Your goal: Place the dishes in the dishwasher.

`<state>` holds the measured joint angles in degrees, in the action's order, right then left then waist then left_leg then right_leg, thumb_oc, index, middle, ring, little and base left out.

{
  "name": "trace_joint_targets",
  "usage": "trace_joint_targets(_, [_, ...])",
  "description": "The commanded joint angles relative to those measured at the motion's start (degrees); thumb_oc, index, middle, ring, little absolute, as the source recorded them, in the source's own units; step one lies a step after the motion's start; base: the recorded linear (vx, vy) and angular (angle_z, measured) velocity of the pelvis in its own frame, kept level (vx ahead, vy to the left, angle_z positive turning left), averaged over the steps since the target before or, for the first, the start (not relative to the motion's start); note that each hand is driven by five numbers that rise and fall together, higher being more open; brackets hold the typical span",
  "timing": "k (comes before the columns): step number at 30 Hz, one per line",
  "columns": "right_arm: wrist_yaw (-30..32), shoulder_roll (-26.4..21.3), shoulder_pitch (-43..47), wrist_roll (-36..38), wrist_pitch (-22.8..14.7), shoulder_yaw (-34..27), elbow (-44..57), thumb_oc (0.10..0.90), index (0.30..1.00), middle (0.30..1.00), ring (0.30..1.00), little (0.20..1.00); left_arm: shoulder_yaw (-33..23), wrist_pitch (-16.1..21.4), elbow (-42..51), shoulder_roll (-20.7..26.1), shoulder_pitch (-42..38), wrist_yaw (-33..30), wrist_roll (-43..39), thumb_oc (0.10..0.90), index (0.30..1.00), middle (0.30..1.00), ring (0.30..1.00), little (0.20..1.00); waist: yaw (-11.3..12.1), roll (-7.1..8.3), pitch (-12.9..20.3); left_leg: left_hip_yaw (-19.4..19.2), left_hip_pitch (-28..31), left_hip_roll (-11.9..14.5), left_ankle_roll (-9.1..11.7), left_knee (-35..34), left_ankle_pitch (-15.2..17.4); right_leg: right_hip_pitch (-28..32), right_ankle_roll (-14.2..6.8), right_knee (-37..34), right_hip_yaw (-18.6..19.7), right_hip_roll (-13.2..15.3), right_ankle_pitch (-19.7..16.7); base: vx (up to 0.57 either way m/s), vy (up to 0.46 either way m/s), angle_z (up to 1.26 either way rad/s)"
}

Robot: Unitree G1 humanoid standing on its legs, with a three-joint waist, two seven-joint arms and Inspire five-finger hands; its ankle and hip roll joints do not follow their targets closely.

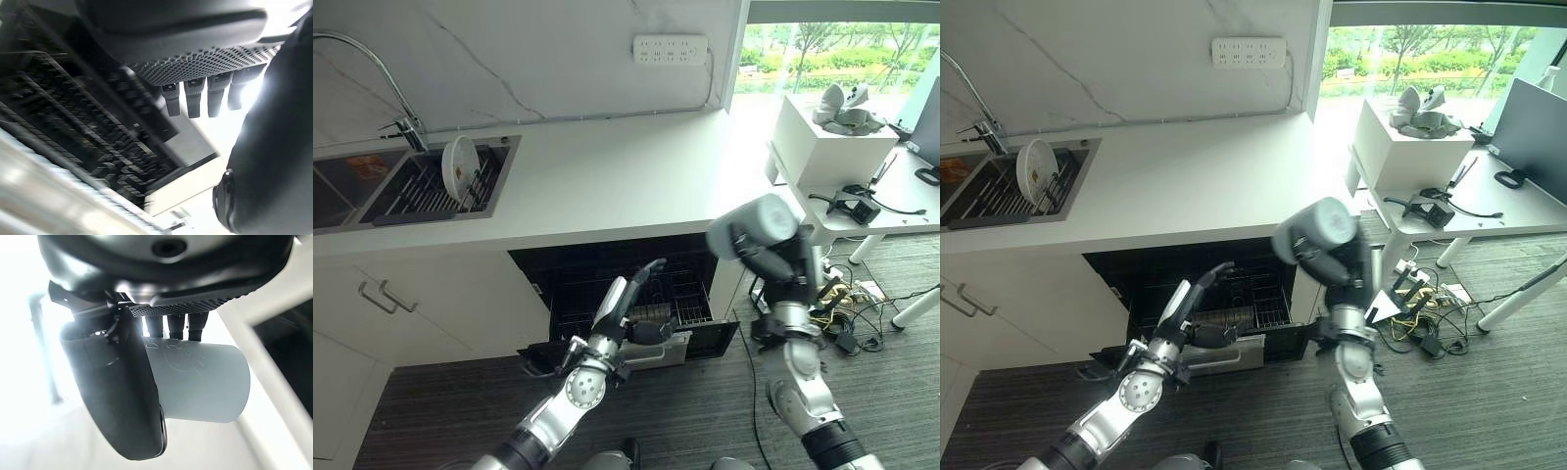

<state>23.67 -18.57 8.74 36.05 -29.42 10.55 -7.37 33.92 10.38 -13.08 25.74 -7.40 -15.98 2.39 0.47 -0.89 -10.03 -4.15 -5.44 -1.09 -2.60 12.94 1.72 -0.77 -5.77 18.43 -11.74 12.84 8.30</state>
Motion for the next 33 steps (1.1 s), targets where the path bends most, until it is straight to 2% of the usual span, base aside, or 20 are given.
trace_joint_targets(1, [-0.5,-1.0,5.6,-5.2,-7.5,-1.7,3.8,0.400,0.300,0.300,0.300,0.300,-2.7,4.9,7.0,1.8,-3.0,4.2,-0.3,0.800,0.900,0.900,0.900,0.900,0.8,-0.97,0.2,4.3,4.5,-0.3,-3.0,4.2,14.1,3.2,-4.5,-0.6,2.7,-2.5,-3.2,0.10,0.092,0.08])
trace_joint_targets(2, [-1.5,-1.2,5.0,-4.9,-7.3,-2.6,3.6,0.400,0.300,0.300,0.300,0.300,-3.5,6.1,8.0,3.0,-2.2,6.2,-0.5,0.800,0.900,0.900,0.900,0.900,0.5,-1.11,0.0,4.8,4.7,-0.8,-3.2,4.2,14.1,2.1,-4.4,-0.7,2.9,-3.2,-3.5,0.06,0.000,0.22])
trace_joint_targets(4, [-4.0,-1.7,4.5,-3.5,-8.1,-3.4,2.5,0.400,0.300,0.300,0.300,0.300,-5.3,6.2,10.2,3.9,-1.2,7.2,0.2,0.800,0.900,0.900,0.900,0.900,0.6,-0.53,-0.2,4.7,5.0,-1.6,-2.5,4.2,14.5,-1.3,-4.2,-1.2,3.4,-2.9,-2.3,0.04,-0.119,0.45])
trace_joint_targets(5, [-5.1,-1.8,4.6,-3.3,-8.2,-3.5,1.8,0.400,0.300,0.300,0.300,0.300,-6.6,6.0,11.3,4.4,-0.5,7.2,0.3,0.800,0.900,0.900,0.900,0.900,0.6,-0.35,-0.5,4.6,5.4,-1.5,-2.0,4.2,14.9,-3.2,-4.6,-1.2,4.2,-2.2,-3.7,0.08,-0.295,0.25])
trace_joint_targets(6, [-7.3,-2.5,4.8,-1.6,-7.6,-3.8,1.3,0.400,0.300,0.300,0.300,0.300,-8.1,5.5,11.2,5.1,0.0,6.9,-0.8,0.800,0.900,0.900,0.900,0.900,1.0,-0.21,-0.3,4.8,4.9,-1.0,-1.0,4.2,14.6,-3.8,-4.4,-1.2,5.4,-2.7,-1.9,0.09,-0.322,0.19])
trace_joint_targets(9, [-9.1,-3.2,4.6,-0.2,-7.1,-4.3,1.2,0.400,0.300,0.300,0.300,0.300,-9.7,5.8,11.3,5.2,1.0,7.1,-0.4,0.800,0.900,0.900,0.900,0.900,1.7,0.02,0.3,4.4,4.0,0.0,0.0,4.2,14.1,-3.4,-3.8,-1.2,4.5,-3.3,0.1,0.04,-0.228,0.30])
trace_joint_targets(10, [-10.6,-3.8,4.7,1.1,-6.8,-4.5,0.6,0.400,0.300,0.300,0.300,0.300,-10.3,6.4,11.7,5.5,1.8,7.1,1.8,0.800,0.900,0.900,0.900,0.900,2.1,0.08,0.5,4.1,3.2,1.3,1.0,4.2,13.6,-2.7,-3.0,-1.2,4.0,-4.1,1.7,0.03,-0.202,0.24])
trace_joint_targets(15, [-11.7,-6.2,3.9,0.8,-5.9,-4.3,1.3,0.400,0.300,0.300,0.300,0.300,-11.2,5.7,12.1,6.4,1.8,6.2,6.6,0.800,0.900,0.900,0.900,0.900,1.6,0.54,-0.4,2.2,3.0,3.2,3.4,4.2,10.7,-1.4,-0.4,-1.2,2.7,-5.6,3.2,0.03,-0.224,0.29])
trace_joint_targets(17, [-12.5,-7.6,4.6,1.3,-4.3,-3.9,1.1,0.400,0.300,0.300,0.300,0.300,-12.3,6.3,11.5,7.2,1.4,5.2,9.6,0.800,0.900,0.900,0.900,0.900,1.8,-0.16,-1.6,2.8,1.8,3.7,4.3,4.2,8.9,-1.5,0.8,-1.2,2.1,-5.9,3.3,-0.07,-0.124,0.56])
trace_joint_targets(21, [-14.9,-7.8,4.6,0.1,-2.3,-3.1,-0.6,0.400,0.300,0.300,0.300,0.300,-13.7,5.6,11.2,7.9,1.9,5.6,12.6,0.800,0.900,0.900,0.900,0.900,1.8,-1.52,-1.7,4.8,1.6,3.6,5.2,4.2,8.4,-1.2,1.3,-1.2,2.3,-6.5,3.7,0.02,0.022,0.28])
trace_joint_targets(23, [-15.0,-8.0,4.1,-1.6,-0.8,-2.7,-0.6,0.400,0.300,0.300,0.300,0.300,-14.3,5.2,11.3,8.2,2.7,6.8,13.0,0.800,0.900,0.900,0.900,0.900,1.6,-2.08,-1.5,5.4,1.7,3.7,5.6,4.2,7.8,-0.8,1.3,-1.2,2.8,-6.7,4.0,0.10,0.179,0.00])
trace_joint_targets(24, [-14.9,-8.6,3.7,-2.7,0.8,-2.7,-0.4,0.400,0.300,0.300,0.300,0.300,-14.3,5.9,11.1,8.6,2.6,7.9,13.1,0.800,0.900,0.900,0.900,0.900,0.3,-3.58,-1.4,3.1,-0.3,6.4,6.7,4.2,6.7,-0.4,1.1,-1.2,1.4,-6.6,4.5,0.11,0.404,-0.12])
trace_joint_targets(25, [-16.2,-8.8,3.3,-2.4,2.5,-3.0,-0.4,0.400,0.300,0.300,0.300,0.300,-13.7,6.3,10.9,9.0,1.9,8.4,13.6,0.800,0.900,0.900,0.900,0.900,-0.5,-4.41,-1.1,1.8,-1.5,8.2,7.3,4.2,6.4,-0.2,0.8,-1.2,0.1,-5.9,4.9,0.14,0.511,0.04])
trace_joint_targets(26, [-19.2,-8.8,2.5,-3.0,3.6,-3.1,-0.9,0.400,0.300,0.300,0.300,0.300,-13.6,6.2,10.7,9.5,1.6,9.1,14.9,0.800,0.900,0.900,0.900,0.900,-0.9,-4.86,-1.1,1.7,-2.0,8.7,7.4,4.2,6.3,0.0,0.3,-1.2,-0.4,-5.0,4.6,0.09,0.311,0.41])
trace_joint_targets(28, [-20.5,-8.7,1.9,-3.6,3.8,-3.0,-1.1,0.400,0.300,0.300,0.300,0.300,-13.6,6.3,10.3,9.9,1.3,9.9,15.8,0.800,0.900,0.900,0.900,0.900,-1.1,-4.79,-0.9,0.8,-1.6,8.8,7.1,4.2,6.8,0.0,-0.1,-1.2,-0.9,-4.2,4.4,0.07,0.134,0.54])
trace_joint_targets(33, [-24.0,-9.2,1.5,-4.6,4.9,-2.4,-1.8,0.400,0.300,0.300,0.300,0.300,-13.4,6.6,9.5,12.4,0.8,12.1,19.6,0.800,0.900,0.900,0.900,0.900,-0.6,-4.20,-1.1,1.0,-0.5,7.2,5.9,4.2,8.7,-1.3,-2.1,-1.2,-1.4,-1.5,2.6,0.08,0.062,-0.04])
